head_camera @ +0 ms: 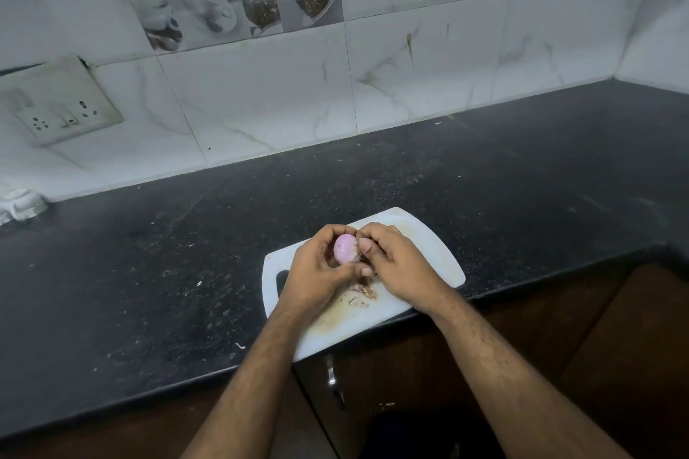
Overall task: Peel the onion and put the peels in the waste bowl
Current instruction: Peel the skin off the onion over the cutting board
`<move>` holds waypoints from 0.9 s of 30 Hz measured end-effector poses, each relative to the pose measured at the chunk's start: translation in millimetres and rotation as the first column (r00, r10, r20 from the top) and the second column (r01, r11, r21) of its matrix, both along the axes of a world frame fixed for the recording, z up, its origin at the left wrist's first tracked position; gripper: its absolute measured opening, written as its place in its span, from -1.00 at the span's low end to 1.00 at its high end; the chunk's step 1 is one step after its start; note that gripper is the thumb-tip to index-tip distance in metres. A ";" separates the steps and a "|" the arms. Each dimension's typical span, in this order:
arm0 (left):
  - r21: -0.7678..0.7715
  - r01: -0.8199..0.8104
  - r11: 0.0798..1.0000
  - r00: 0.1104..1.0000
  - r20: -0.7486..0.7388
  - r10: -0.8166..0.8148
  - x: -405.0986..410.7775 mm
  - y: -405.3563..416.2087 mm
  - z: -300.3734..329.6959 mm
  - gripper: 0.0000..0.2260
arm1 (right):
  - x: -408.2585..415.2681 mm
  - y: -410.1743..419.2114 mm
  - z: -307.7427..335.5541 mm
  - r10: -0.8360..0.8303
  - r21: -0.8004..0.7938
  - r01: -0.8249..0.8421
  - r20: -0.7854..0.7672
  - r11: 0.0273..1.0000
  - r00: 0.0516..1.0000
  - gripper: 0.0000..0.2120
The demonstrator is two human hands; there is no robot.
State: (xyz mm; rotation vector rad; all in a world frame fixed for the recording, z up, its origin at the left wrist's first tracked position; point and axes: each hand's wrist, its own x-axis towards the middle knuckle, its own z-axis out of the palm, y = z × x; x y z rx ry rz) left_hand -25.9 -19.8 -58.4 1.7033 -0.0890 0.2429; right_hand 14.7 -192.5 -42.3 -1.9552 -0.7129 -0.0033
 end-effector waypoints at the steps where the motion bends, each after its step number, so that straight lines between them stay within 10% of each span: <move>1: 0.010 -0.014 1.000 1.000 0.010 0.014 0.4 0.0 -0.2 -0.54 | 0.7 0.2 -0.6 -0.006 0.024 0.007 -0.027 1.000 1.000 -0.87; 8: -0.005 -0.082 0.997 0.990 0.113 0.082 -1.4 -1.3 3.8 -0.55 | 3.3 -4.3 -8.7 -0.271 0.204 0.284 -0.088 0.937 0.958 -0.84; 13: 0.051 -0.104 0.993 0.985 0.147 0.095 -0.5 -1.0 2.3 -0.60 | -6.2 12.3 -5.3 -0.257 -0.093 0.263 0.070 0.960 0.964 -0.64; 27: -0.161 -0.045 0.986 0.998 0.035 0.051 -1.0 -3.8 5.2 -0.62 | -6.9 0.3 -4.2 -0.169 0.181 0.153 0.076 0.971 0.983 -0.82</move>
